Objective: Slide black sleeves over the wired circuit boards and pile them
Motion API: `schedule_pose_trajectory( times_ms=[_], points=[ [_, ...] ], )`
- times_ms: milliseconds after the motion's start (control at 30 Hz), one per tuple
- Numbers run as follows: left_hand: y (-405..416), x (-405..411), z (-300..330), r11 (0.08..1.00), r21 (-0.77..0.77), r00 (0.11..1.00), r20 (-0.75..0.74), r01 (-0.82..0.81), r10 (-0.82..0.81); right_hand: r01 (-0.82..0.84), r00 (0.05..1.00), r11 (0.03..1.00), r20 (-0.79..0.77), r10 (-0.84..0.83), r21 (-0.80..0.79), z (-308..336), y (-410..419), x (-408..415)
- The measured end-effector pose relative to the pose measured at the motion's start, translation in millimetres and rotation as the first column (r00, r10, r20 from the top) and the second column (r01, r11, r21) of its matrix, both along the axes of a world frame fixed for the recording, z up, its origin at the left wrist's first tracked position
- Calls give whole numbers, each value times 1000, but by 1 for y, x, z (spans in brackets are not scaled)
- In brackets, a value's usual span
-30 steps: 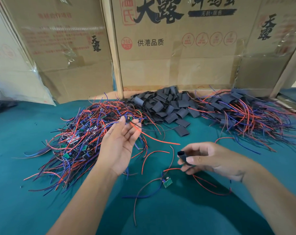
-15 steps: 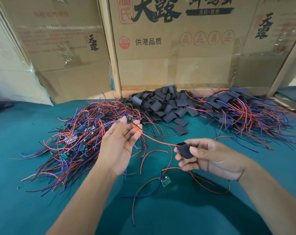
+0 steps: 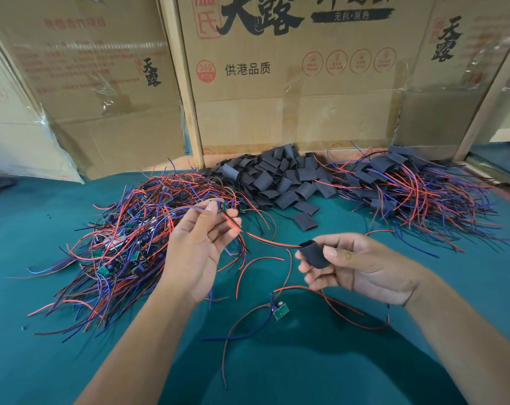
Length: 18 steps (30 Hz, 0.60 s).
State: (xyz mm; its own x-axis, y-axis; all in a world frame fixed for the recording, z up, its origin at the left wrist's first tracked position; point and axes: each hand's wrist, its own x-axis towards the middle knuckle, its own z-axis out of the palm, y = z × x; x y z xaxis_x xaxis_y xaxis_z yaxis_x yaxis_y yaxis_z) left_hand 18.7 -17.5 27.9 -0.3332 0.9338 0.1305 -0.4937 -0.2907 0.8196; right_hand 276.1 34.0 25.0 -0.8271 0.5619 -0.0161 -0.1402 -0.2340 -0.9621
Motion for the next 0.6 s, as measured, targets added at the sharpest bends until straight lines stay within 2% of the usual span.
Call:
schedule_pose_trajectory(
  times_ms=[167, 333, 467, 600],
  points=[
    [0, 1, -1, 1000, 7, 999, -40, 0, 1, 53, 998, 999, 42, -53, 7, -3, 0, -1],
    [-2, 11, -3, 999, 20, 996, -84, 32, -30, 131, 984, 988, 112, -140, 88, -5, -1, -6],
    [-3, 22, -7, 999, 1, 989, -143, 42, -41, 195, 942, 927, 202, -268, 319, -6, -2, -11],
    [-5, 31, -12, 997, -2, 977, -200, 79, -77, 235, 885, 783, 207, -418, 576, -3, -7, -14]
  ],
)
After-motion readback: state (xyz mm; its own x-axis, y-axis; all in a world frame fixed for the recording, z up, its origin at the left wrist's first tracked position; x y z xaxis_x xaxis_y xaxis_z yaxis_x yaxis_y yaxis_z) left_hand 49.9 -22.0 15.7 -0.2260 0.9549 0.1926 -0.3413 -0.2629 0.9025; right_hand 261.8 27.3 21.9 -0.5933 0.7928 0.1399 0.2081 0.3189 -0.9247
